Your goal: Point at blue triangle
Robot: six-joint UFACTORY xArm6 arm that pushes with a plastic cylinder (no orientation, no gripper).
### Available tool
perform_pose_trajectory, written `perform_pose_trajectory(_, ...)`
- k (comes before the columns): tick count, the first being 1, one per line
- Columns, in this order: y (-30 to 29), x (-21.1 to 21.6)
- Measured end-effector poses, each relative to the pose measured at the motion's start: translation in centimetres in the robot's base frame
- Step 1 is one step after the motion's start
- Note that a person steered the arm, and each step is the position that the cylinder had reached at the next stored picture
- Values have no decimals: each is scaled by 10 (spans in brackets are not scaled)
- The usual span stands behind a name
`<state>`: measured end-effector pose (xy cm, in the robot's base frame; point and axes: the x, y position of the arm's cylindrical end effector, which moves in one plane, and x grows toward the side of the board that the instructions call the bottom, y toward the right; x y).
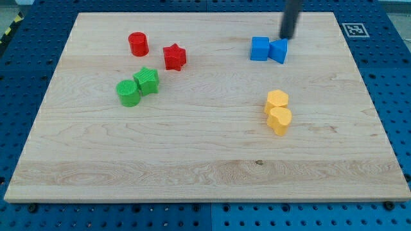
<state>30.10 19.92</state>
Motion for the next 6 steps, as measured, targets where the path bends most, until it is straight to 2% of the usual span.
perform_pose_trajectory(1,18,10)
perform_pose_trajectory(6,-27,18)
